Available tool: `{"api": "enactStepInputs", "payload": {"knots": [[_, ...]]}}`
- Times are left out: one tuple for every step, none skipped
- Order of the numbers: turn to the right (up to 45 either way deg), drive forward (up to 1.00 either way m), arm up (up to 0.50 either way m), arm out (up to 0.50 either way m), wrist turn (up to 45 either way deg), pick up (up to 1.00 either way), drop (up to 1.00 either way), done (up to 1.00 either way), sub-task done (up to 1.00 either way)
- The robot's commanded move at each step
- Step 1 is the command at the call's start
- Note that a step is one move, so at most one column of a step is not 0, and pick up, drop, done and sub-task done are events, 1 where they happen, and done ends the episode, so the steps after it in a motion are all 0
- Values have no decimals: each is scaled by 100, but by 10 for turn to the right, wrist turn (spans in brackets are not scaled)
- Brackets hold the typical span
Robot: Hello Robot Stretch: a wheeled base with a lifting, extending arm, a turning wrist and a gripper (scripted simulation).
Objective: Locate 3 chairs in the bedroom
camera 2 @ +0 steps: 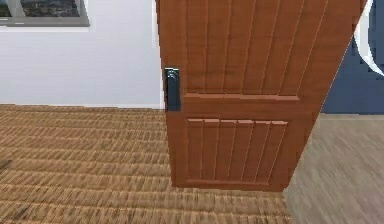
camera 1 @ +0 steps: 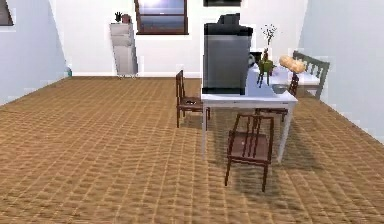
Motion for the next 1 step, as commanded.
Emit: {"api": "enactStepInputs", "payload": {"knots": [[0, 35, 0, 0, 0, 0, 0, 0, 0]]}}
